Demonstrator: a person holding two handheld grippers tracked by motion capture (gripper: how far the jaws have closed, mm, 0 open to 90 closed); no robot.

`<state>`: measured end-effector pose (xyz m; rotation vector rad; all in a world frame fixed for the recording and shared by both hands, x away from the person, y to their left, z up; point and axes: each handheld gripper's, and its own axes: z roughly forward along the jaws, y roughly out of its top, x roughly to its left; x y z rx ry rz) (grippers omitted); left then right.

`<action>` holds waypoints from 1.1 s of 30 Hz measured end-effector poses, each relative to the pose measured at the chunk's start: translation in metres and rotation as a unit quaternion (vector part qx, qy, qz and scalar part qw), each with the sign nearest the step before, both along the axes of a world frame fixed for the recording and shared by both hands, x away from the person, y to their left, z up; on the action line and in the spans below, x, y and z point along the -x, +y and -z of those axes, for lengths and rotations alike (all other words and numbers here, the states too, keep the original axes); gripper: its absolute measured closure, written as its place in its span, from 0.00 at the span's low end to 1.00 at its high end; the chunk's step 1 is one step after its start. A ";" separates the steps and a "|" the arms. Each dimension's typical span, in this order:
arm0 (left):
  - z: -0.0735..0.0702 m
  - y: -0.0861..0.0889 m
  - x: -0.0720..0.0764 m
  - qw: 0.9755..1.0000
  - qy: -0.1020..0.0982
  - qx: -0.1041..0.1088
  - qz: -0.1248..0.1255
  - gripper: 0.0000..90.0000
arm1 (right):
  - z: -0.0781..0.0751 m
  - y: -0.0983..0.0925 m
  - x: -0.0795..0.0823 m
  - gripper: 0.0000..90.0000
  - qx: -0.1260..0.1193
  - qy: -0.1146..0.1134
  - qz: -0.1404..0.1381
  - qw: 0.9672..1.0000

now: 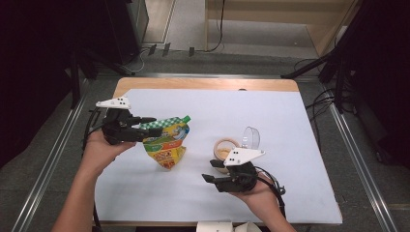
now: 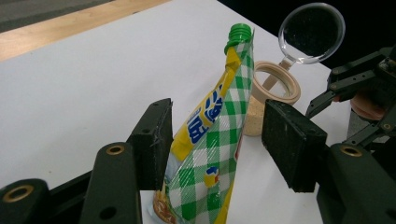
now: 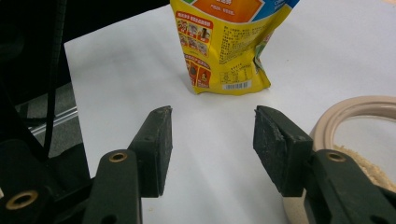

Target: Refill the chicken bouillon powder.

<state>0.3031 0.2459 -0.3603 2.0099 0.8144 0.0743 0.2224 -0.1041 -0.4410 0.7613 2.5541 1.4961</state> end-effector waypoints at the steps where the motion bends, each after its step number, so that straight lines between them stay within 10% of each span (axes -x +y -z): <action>1: -0.001 0.001 0.000 1.000 -0.001 -0.001 -0.002 0.49 | 0.000 -0.001 0.000 0.54 0.000 0.003 0.001 1.000; 18: -0.024 0.019 0.008 1.000 -0.013 -0.001 -0.029 0.45 | -0.020 -0.029 0.005 0.63 -0.007 0.013 0.010 1.000; 33: -0.009 0.043 -0.005 0.996 0.004 0.000 -0.093 0.45 | -0.044 -0.067 0.019 0.67 -0.008 0.004 -0.008 1.000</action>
